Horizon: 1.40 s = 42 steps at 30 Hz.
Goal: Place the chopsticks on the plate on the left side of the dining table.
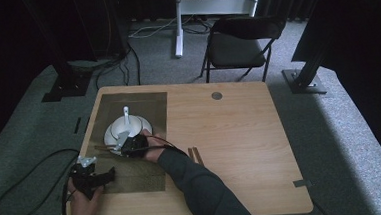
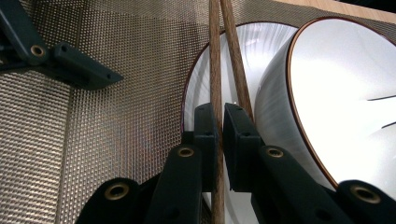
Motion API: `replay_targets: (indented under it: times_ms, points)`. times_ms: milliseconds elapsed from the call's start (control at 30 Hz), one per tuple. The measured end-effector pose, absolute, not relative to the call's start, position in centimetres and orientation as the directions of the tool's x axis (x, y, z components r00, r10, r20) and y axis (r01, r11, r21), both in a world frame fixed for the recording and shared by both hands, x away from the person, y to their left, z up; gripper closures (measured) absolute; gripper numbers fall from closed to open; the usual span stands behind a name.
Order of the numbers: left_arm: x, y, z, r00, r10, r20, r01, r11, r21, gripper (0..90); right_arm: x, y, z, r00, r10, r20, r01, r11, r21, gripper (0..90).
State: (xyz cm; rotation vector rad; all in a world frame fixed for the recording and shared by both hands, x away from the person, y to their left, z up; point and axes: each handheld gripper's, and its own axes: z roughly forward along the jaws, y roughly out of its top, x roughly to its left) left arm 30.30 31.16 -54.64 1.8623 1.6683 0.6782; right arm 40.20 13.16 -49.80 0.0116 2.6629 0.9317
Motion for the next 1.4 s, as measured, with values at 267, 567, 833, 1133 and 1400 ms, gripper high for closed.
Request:
replay_targets:
  times_ms: [267, 567, 833, 1133, 1400]
  points:
    - [30.30, 31.16, -54.65, 0.104, 0.994, 0.010, 0.720, -0.083, 0.689, 0.1, 40.15, 13.25, -50.00, -0.942, 0.120, -0.313, -0.101, 0.790, 0.605, 82.5]
    - [30.30, 31.16, -54.65, 0.105, 0.994, 0.011, 0.720, -0.084, 0.689, 0.1, 40.07, 13.20, -49.98, -0.928, 0.133, -0.349, -0.113, 0.790, 0.602, 82.0]
    - [30.29, 31.17, -54.64, 0.106, 0.994, 0.011, 0.720, -0.084, 0.688, 0.2, 40.01, 13.24, -50.03, -0.920, 0.136, -0.368, -0.121, 0.793, 0.598, 82.1]
    - [30.30, 31.16, -54.65, 0.105, 0.994, 0.011, 0.720, -0.083, 0.689, 0.2, 39.94, 13.29, -49.97, -0.916, 0.145, -0.375, -0.122, 0.788, 0.603, 82.9]
    - [30.29, 31.16, -54.64, 0.105, 0.994, 0.011, 0.720, -0.084, 0.688, 0.2, 39.91, 13.36, -50.03, -0.913, 0.148, -0.380, -0.121, 0.790, 0.600, 84.1]
